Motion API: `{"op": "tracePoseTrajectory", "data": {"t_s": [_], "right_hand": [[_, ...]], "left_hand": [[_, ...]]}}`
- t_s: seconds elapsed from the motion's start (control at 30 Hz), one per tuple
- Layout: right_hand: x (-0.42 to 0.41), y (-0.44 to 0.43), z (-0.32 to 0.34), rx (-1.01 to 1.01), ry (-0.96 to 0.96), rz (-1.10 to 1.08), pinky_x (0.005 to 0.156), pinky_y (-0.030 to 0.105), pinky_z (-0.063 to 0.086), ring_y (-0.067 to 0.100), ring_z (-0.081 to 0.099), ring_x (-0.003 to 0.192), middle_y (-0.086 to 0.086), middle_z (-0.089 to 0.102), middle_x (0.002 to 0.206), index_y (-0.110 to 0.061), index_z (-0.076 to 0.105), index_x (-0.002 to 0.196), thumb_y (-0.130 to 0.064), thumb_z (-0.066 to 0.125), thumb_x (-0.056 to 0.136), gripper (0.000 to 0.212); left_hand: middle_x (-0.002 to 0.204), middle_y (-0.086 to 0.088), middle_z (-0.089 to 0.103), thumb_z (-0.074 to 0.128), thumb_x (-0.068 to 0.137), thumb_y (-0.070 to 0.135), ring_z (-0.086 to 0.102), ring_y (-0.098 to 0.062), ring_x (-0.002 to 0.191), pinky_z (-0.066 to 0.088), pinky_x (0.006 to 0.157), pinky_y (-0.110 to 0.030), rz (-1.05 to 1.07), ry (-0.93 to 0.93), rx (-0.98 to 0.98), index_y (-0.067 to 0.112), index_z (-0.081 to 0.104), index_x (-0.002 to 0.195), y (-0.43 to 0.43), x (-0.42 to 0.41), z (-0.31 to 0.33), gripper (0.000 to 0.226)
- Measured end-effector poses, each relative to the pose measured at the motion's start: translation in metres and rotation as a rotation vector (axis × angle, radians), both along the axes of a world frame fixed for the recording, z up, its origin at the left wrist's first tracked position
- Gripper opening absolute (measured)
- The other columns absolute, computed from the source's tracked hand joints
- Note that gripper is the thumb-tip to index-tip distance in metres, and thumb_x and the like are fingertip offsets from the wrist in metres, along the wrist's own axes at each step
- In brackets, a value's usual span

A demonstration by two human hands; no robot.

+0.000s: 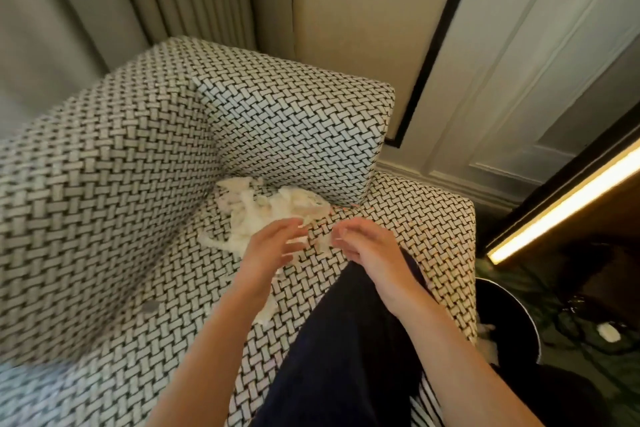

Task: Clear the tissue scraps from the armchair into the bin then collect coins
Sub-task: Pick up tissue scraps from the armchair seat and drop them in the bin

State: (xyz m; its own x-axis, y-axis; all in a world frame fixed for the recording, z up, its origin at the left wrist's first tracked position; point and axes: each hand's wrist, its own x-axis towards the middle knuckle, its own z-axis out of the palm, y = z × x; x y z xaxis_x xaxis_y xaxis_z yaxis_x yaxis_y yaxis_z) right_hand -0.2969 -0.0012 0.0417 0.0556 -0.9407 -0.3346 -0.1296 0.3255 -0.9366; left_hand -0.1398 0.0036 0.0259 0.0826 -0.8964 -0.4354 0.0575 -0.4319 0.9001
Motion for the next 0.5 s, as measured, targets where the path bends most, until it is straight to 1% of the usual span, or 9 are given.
{"op": "tracePoseTrajectory", "data": {"t_s": [0.07,0.1,0.13,0.17,0.23,0.3,0.33,0.4,0.5], "right_hand": [[0.029,0.001,-0.017,-0.038,0.107,0.154,0.09,0.021,0.046,0.009,0.062,0.1,-0.002,0.068,0.105,-0.017,0.069,0.1,-0.021,0.058,0.092,0.015],[0.04,0.003,-0.024,-0.06,0.181,0.254,0.089,0.015,0.042,0.005,0.059,0.103,-0.005,0.066,0.11,-0.018,0.067,0.106,-0.023,0.058,0.092,0.017],[0.056,0.005,-0.034,-0.077,0.263,0.367,0.089,0.011,0.039,0.003,0.056,0.108,-0.007,0.062,0.117,-0.02,0.064,0.113,-0.023,0.058,0.092,0.022],[0.066,0.009,-0.043,-0.094,0.333,0.471,0.093,0.012,0.036,0.005,0.05,0.117,-0.006,0.057,0.126,-0.023,0.06,0.121,-0.023,0.058,0.092,0.029],[0.088,0.016,-0.065,-0.095,0.493,0.692,0.109,0.028,0.027,0.015,0.031,0.136,-0.002,0.037,0.147,-0.033,0.045,0.136,-0.024,0.059,0.091,0.048],[0.102,0.025,-0.087,-0.098,0.717,0.878,0.115,0.043,0.017,0.025,0.009,0.145,0.003,0.013,0.157,-0.039,0.029,0.144,-0.025,0.058,0.091,0.063],[0.107,0.03,-0.094,-0.118,0.818,0.928,0.115,0.047,0.018,0.028,0.003,0.146,0.003,0.005,0.158,-0.04,0.025,0.146,-0.025,0.058,0.091,0.065],[0.115,0.039,-0.106,-0.187,0.953,0.95,0.112,0.05,0.028,0.031,0.002,0.145,0.003,0.0,0.159,-0.042,0.026,0.145,-0.021,0.056,0.092,0.064],[0.121,0.042,-0.115,-0.304,1.083,0.941,0.102,0.046,0.041,0.032,0.013,0.141,0.005,0.013,0.154,-0.038,0.033,0.142,-0.012,0.053,0.093,0.058]], "left_hand": [[0.105,0.001,0.069,0.052,0.094,0.025,0.063,-0.021,0.1,0.046,0.094,-0.038,0.104,-0.015,0.061,0.02,0.064,0.109,0.014,0.032,-0.017,0.019],[0.105,0.0,0.069,0.052,0.094,0.024,0.062,-0.021,0.1,0.045,0.094,-0.038,0.149,-0.013,0.092,0.02,0.064,0.108,0.021,0.044,-0.025,0.019],[0.104,-0.001,0.069,0.053,0.094,0.023,0.062,-0.022,0.099,0.045,0.094,-0.039,0.2,-0.013,0.12,0.018,0.064,0.109,0.029,0.059,-0.035,0.019],[0.103,-0.001,0.069,0.054,0.094,0.022,0.062,-0.023,0.099,0.045,0.094,-0.039,0.234,-0.011,0.143,0.017,0.064,0.11,0.036,0.068,-0.043,0.02],[0.103,-0.001,0.069,0.055,0.093,0.022,0.062,-0.023,0.098,0.046,0.093,-0.04,0.288,-0.02,0.181,0.016,0.063,0.112,0.051,0.084,-0.058,0.022],[0.103,-0.001,0.069,0.054,0.093,0.022,0.062,-0.021,0.098,0.047,0.091,-0.038,0.311,-0.039,0.203,0.016,0.062,0.113,0.063,0.095,-0.068,0.022],[0.104,0.0,0.068,0.054,0.094,0.022,0.062,-0.02,0.098,0.046,0.089,-0.036,0.318,-0.044,0.21,0.017,0.062,0.113,0.068,0.098,-0.073,0.022],[0.104,0.001,0.068,0.054,0.094,0.022,0.062,-0.018,0.097,0.045,0.087,-0.034,0.326,-0.054,0.214,0.018,0.062,0.113,0.075,0.102,-0.078,0.021],[0.104,0.001,0.068,0.053,0.094,0.023,0.061,-0.018,0.096,0.045,0.088,-0.035,0.349,-0.049,0.217,0.018,0.062,0.112,0.076,0.105,-0.081,0.021]]}}
